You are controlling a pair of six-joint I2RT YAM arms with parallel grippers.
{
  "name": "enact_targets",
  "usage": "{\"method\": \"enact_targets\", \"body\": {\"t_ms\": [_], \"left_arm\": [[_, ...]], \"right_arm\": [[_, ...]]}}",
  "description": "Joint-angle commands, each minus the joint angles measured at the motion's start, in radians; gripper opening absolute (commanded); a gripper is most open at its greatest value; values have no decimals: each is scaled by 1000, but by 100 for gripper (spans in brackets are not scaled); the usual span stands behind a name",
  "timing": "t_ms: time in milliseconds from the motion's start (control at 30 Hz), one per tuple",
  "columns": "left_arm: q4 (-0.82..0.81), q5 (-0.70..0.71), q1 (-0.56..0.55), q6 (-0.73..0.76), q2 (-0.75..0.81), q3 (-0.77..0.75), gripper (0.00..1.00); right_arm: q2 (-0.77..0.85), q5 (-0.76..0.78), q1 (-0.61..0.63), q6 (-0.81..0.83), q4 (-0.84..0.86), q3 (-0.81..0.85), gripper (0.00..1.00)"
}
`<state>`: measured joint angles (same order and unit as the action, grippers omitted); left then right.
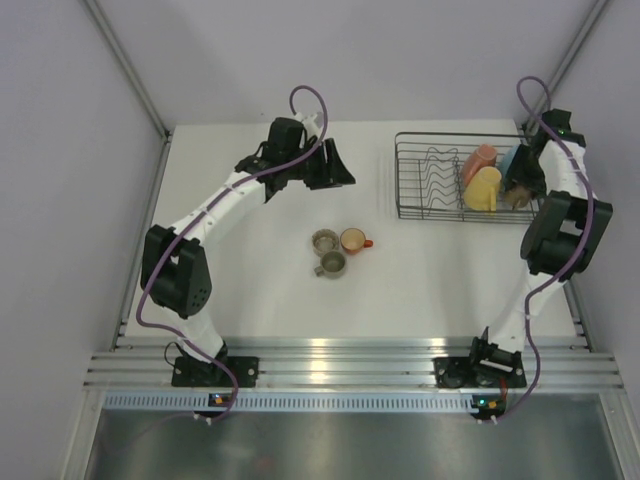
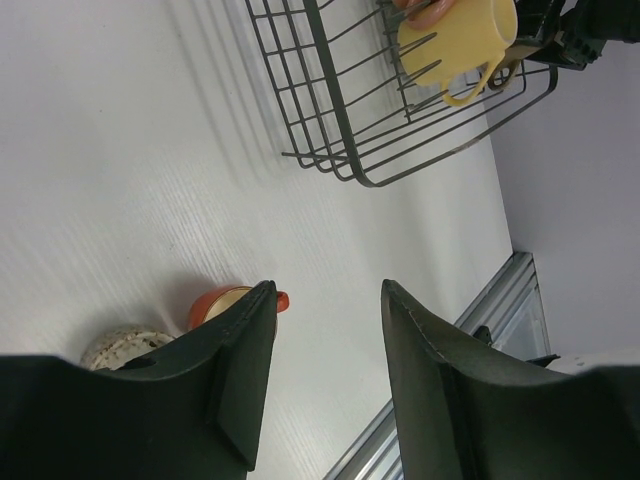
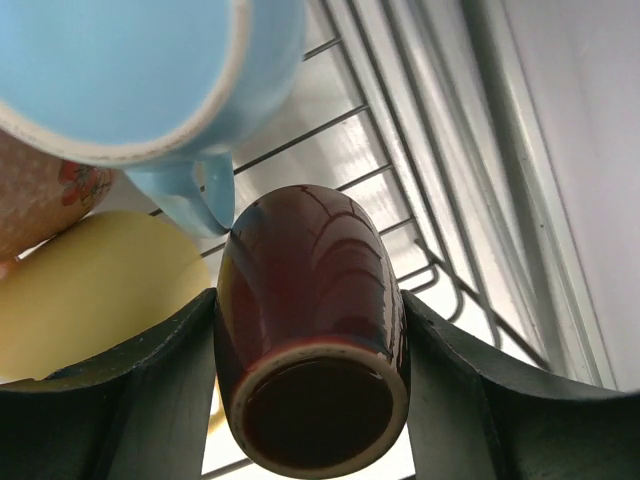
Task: Load the cups into the dish rack
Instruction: Place the cup upside down on the dish rack
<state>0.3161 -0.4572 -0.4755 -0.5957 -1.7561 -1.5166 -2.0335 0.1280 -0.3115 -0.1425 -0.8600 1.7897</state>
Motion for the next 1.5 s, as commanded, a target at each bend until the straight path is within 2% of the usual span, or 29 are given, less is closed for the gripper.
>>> {"method": "enact_targets", "body": {"t_ms": [0, 467, 800, 900, 933, 1033, 1200, 1233, 1467], "left_arm": [[-23, -20, 6, -4, 55, 9, 52], [-23, -29, 6, -10, 66, 10, 51], [-25, -24, 6, -15, 83, 21, 51], [-23, -15, 6, -13, 92, 27, 52], [-23, -14, 5, -12, 93, 29, 52], [-22, -9, 6, -10, 99, 32, 52], [-23, -8, 6, -12, 106, 41, 52], [-23, -8, 6, -10, 110, 42, 52], [-23, -3, 6, -10, 130, 61, 52]], "right_arm": [[2, 36, 35, -12, 55, 43, 0], [30, 96, 51, -6, 133, -108, 0], [25, 76, 51, -16, 165, -135, 0], [25, 75, 52, -20, 167, -141, 21], [25, 73, 52, -20, 170, -142, 31], [33, 73, 52, -22, 173, -153, 46], [53, 71, 52, -20, 177, -161, 64], [56, 73, 52, -20, 177, -164, 70], [88, 65, 52, -11, 185, -170, 85]]}}
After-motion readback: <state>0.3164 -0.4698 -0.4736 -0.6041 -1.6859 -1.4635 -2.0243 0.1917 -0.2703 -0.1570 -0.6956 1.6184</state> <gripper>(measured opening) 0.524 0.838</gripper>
